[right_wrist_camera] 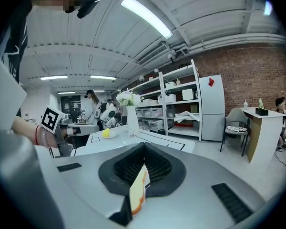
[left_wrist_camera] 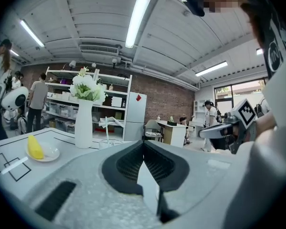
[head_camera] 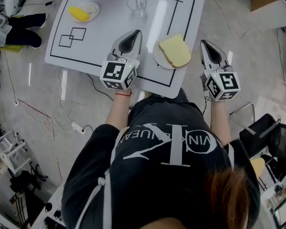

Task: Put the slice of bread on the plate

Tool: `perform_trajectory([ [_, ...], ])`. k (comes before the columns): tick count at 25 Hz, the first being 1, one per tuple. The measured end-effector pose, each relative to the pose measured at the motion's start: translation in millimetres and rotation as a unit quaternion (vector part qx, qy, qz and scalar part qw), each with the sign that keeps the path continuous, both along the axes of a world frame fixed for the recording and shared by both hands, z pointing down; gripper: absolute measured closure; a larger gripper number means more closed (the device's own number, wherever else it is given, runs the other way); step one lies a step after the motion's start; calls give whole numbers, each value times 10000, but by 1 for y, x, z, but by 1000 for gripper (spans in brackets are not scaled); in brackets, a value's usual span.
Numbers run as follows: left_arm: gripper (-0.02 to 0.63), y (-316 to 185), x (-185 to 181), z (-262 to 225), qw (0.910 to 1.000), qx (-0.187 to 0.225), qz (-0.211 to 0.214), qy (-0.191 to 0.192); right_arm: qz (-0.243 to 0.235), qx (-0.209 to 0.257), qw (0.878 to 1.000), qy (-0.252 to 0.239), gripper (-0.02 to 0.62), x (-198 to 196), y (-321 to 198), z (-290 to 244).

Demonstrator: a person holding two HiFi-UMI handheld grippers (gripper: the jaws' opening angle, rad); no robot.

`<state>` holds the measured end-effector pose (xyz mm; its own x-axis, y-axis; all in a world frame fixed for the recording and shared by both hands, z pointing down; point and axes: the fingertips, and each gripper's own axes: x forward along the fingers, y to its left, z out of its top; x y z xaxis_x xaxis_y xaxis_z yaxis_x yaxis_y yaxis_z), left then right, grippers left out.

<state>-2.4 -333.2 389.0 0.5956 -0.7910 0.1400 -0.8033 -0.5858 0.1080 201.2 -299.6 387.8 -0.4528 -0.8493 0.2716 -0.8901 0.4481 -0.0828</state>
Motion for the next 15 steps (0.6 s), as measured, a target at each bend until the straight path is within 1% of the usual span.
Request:
perform_trajectory([
  [7,595,-8,-5,-26,9993,311,-177,100,99,442,9989,-92,594,9,-10,-27],
  [15,595,-13,-10,-45,9979,547,-321,118,83,795,9967,-155,594,11,-17,-50],
])
